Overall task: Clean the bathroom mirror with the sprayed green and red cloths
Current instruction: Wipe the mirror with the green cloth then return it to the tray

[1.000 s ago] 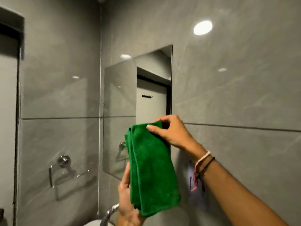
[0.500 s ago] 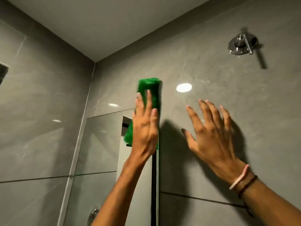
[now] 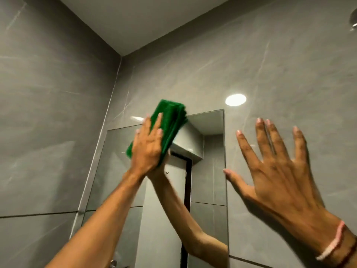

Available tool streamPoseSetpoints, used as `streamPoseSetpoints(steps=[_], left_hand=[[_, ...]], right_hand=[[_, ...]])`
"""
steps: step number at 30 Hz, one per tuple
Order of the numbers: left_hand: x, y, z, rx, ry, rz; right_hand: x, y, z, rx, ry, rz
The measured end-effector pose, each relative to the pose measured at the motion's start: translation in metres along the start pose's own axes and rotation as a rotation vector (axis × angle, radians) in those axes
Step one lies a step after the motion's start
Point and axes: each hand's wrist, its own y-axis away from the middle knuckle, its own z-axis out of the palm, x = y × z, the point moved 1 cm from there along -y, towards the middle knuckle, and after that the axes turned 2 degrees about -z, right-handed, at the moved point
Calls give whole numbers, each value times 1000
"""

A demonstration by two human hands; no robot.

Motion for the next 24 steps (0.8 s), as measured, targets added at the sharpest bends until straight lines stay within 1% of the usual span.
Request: streamPoseSetpoints(steps=[3, 6, 11, 13, 14, 15, 16, 17, 18, 19, 21, 22, 23, 24], left_hand=[[-94, 24, -11, 39, -13, -369], [-135, 81, -18, 68, 47, -629], [-130, 175, -25, 127, 30, -1063], [-110, 174, -27, 148, 33, -1157], [-90, 162, -25, 148, 51, -1152], [-63, 146, -22, 145, 64, -1110], [-33, 129, -16, 140, 61, -1024], [1, 112, -8, 138, 46, -883], [39, 98, 1, 141, 33, -684], [75, 87, 9, 133, 13, -429], [130, 76, 22, 55, -27, 71], [141, 73, 26, 8, -45, 242], [142, 71, 28, -13, -58, 350], [133, 68, 28, -19, -44, 399]], right_hand=[[-6, -5, 6, 57, 15, 9], [-7, -6, 9, 65, 36, 21], [-10, -1, 3, 16, -1, -8], [-10, 5, -2, 2, -26, -18], [-8, 7, -5, -5, -33, -24], [-5, 9, -7, -18, -41, -31], [-1, 10, -9, -31, -51, -44], [4, 11, -11, -46, -57, -56], [10, 12, -13, -55, -52, -68], [16, 13, -13, -66, -46, -85], [24, 15, -13, -64, -52, -111], [27, 16, -13, -50, -61, -113], [29, 17, -12, -27, -71, -112], [30, 19, -11, -1, -73, -114]])
